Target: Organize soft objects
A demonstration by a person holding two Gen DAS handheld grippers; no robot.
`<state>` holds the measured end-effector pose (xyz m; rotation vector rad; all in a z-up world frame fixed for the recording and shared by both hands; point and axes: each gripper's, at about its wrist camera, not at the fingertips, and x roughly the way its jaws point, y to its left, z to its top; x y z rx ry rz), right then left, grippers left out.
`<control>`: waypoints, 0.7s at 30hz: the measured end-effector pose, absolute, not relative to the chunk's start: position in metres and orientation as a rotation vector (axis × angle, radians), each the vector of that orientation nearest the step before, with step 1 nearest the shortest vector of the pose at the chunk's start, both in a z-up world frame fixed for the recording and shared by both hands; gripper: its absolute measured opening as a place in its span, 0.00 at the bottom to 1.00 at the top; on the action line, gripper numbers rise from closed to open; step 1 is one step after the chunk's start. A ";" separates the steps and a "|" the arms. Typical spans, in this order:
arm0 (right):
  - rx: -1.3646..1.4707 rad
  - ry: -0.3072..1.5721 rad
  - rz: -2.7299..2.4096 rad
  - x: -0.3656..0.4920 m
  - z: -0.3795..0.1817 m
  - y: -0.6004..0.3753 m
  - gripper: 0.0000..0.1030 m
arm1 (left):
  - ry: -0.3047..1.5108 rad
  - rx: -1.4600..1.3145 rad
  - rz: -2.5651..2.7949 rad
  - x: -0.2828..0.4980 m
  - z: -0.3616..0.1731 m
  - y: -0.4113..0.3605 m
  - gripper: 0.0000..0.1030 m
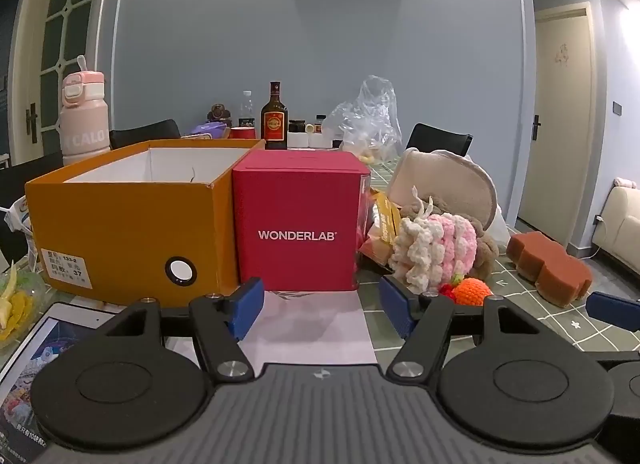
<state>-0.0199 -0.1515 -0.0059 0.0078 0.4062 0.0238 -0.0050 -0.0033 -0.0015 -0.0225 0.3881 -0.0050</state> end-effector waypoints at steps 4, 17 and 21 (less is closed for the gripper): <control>0.007 0.405 0.025 -0.020 -0.006 -0.152 0.97 | 0.382 -0.012 0.004 -0.005 -0.002 -0.005 0.75; 0.007 0.421 0.019 -0.015 -0.009 -0.152 0.97 | 0.388 -0.005 0.011 -0.002 -0.004 -0.006 0.75; -0.010 0.427 0.004 -0.014 -0.010 -0.149 0.97 | 0.392 -0.002 -0.001 -0.002 -0.006 -0.007 0.75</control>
